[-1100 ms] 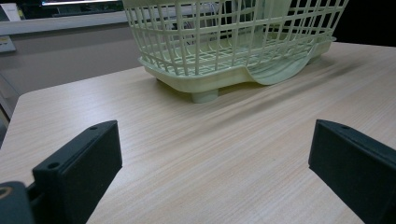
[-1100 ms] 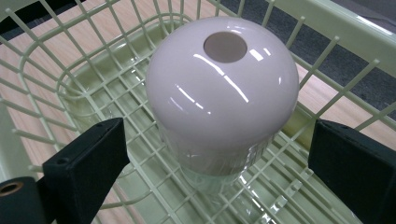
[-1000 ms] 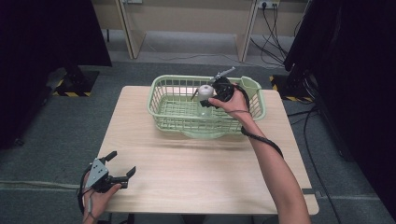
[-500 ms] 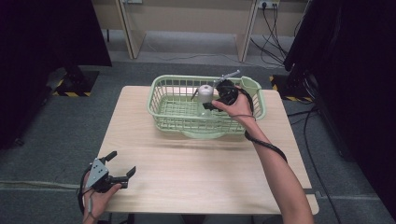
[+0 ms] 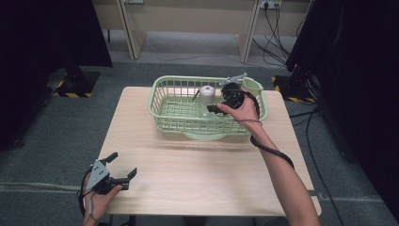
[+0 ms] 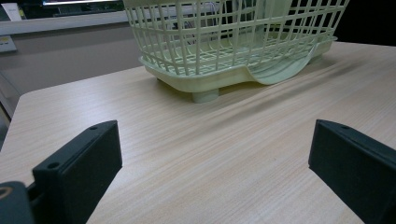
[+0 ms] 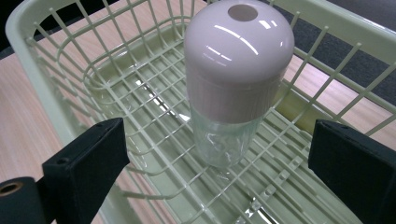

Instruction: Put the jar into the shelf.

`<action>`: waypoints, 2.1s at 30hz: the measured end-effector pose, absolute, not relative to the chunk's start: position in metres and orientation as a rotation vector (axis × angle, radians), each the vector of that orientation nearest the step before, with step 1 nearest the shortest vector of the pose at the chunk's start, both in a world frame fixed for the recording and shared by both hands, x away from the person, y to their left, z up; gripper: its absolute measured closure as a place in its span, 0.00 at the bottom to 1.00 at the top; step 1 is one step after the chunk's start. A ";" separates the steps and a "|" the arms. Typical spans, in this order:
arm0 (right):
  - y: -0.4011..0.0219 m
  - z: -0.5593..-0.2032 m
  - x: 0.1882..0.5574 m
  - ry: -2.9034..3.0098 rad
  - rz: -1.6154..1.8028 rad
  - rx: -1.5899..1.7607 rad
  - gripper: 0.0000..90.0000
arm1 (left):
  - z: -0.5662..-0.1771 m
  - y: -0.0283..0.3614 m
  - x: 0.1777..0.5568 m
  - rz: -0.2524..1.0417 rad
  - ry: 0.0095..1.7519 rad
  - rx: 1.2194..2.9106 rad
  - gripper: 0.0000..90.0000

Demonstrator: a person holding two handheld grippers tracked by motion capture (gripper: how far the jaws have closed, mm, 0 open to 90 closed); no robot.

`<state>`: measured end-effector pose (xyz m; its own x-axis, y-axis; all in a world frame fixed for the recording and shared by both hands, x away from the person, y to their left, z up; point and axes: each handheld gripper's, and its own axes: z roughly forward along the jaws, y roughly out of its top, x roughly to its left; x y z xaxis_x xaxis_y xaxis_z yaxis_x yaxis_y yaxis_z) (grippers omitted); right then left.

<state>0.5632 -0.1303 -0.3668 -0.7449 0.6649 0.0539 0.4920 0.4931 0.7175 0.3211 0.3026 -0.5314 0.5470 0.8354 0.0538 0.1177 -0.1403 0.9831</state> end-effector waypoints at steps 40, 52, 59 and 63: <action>-0.153 -0.374 0.506 2.496 1.105 0.932 0.05 | -0.531 0.302 0.321 0.768 0.826 1.613 0.02; -0.160 -0.379 0.489 2.494 1.102 0.915 0.05 | -0.531 0.302 0.321 0.769 0.826 1.612 0.02; -0.166 -0.381 0.480 2.489 1.097 0.912 0.05 | -0.531 0.302 0.321 0.770 0.825 1.613 0.02; -0.171 -0.385 0.473 2.458 1.096 0.893 0.05 | -0.531 0.302 0.321 0.770 0.826 1.614 0.02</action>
